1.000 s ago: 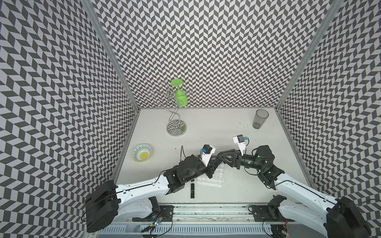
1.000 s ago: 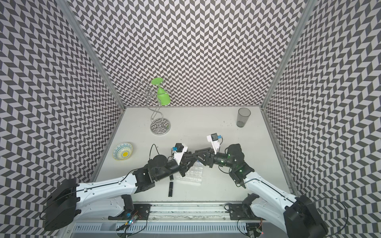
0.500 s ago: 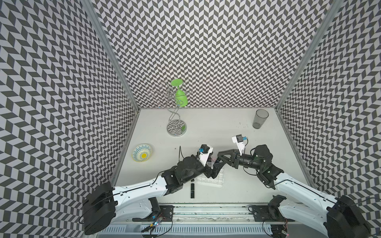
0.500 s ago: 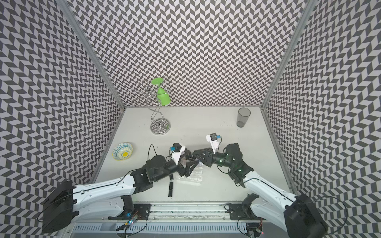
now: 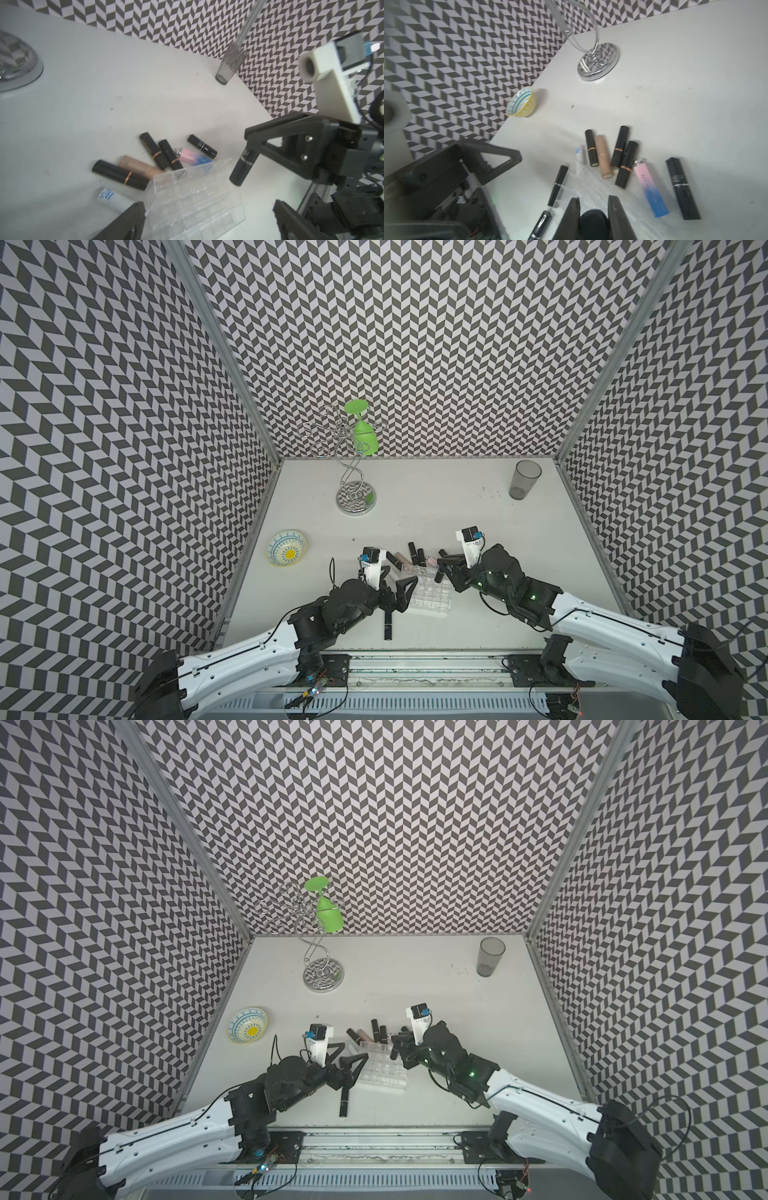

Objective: Arrange the lipsticks in the organizer
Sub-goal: Place the lipstick in the storage box.

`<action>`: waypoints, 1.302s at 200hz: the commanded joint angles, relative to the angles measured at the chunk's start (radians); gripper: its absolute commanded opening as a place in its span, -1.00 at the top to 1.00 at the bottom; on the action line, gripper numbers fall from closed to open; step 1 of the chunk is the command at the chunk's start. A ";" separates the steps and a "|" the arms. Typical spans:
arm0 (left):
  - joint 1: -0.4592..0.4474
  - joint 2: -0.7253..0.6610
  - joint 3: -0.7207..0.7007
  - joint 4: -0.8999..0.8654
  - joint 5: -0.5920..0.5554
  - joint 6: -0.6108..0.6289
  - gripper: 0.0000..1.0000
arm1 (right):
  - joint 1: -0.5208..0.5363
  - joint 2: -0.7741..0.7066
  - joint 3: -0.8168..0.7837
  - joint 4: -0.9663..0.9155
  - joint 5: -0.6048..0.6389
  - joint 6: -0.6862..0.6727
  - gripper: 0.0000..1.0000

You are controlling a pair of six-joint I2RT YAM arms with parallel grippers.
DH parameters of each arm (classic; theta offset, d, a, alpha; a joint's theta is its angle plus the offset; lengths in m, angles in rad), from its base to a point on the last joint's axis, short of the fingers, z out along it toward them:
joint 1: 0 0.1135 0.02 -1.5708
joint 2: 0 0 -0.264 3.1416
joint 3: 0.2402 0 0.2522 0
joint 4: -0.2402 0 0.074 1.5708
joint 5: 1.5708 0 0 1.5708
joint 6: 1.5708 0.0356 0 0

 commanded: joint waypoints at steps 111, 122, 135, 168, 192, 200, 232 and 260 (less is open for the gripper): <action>-0.005 0.007 -0.034 -0.257 0.041 -0.174 -1.00 | 0.008 0.067 -0.004 0.045 0.171 -0.072 0.81; -0.005 0.013 -0.039 -0.254 0.042 -0.173 -0.99 | 0.009 0.076 -0.008 0.049 0.176 -0.071 0.81; -0.006 0.024 -0.041 -0.253 0.041 -0.173 -1.00 | 0.009 0.071 -0.013 0.051 0.180 -0.068 0.81; -0.009 0.060 -0.053 -0.234 0.047 -0.178 -1.00 | 0.018 0.033 -0.029 0.051 0.179 -0.068 0.81; -0.018 0.087 -0.062 -0.218 0.058 -0.189 -1.00 | 0.025 0.077 -0.029 0.067 0.184 -0.089 0.79; -0.025 0.098 -0.061 -0.221 0.057 -0.195 -1.00 | 0.028 0.101 -0.020 0.063 0.183 -0.097 0.79; -0.049 0.122 -0.058 -0.243 0.037 -0.214 -0.98 | 0.052 0.142 -0.007 0.069 0.193 -0.115 0.77; -0.060 0.165 -0.052 -0.255 0.035 -0.217 -0.68 | 0.080 0.149 -0.017 0.077 0.239 -0.127 0.73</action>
